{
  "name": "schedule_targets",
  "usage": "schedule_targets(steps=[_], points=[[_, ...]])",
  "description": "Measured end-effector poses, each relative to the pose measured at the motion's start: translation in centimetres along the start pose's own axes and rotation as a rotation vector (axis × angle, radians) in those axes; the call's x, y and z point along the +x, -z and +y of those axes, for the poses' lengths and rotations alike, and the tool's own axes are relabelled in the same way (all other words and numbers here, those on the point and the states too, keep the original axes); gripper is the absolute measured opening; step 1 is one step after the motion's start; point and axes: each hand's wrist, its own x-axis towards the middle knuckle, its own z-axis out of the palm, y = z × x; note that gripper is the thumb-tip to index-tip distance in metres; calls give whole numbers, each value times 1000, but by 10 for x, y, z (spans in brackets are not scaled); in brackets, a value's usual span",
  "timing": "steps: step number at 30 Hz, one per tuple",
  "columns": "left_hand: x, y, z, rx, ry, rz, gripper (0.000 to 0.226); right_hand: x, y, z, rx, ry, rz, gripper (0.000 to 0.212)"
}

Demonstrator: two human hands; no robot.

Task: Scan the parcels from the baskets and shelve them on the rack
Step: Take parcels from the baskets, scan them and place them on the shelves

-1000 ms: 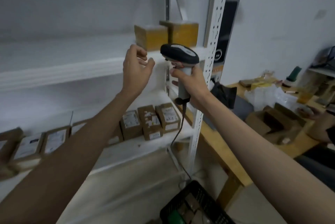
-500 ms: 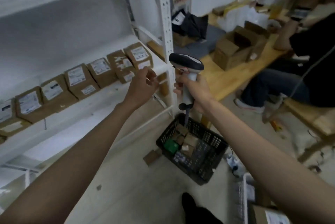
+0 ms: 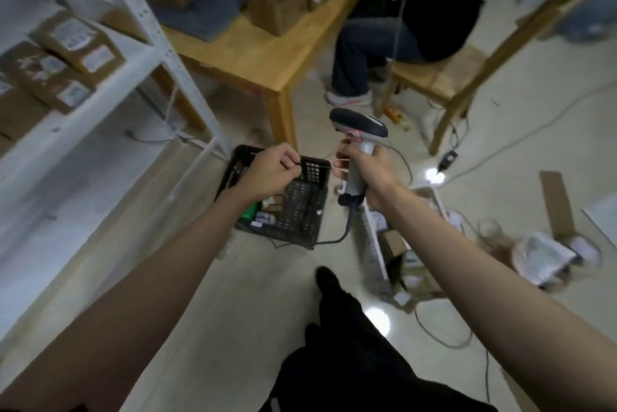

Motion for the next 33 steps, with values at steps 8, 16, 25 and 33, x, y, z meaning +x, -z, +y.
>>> schedule_targets(steps=[8,16,25,33], points=[[40,-132,69,98,-62,-313,10,-9,153,24,143,-55,319,5],[73,-299,80,201,42,-636,9,-4,300,100,300,-253,611,10],[84,-459,1,89,482,-766,19,39,405,226,408,-558,895,13],[112,-561,-81,-28,758,-722,27,97,443,328,473,-613,927,47]])
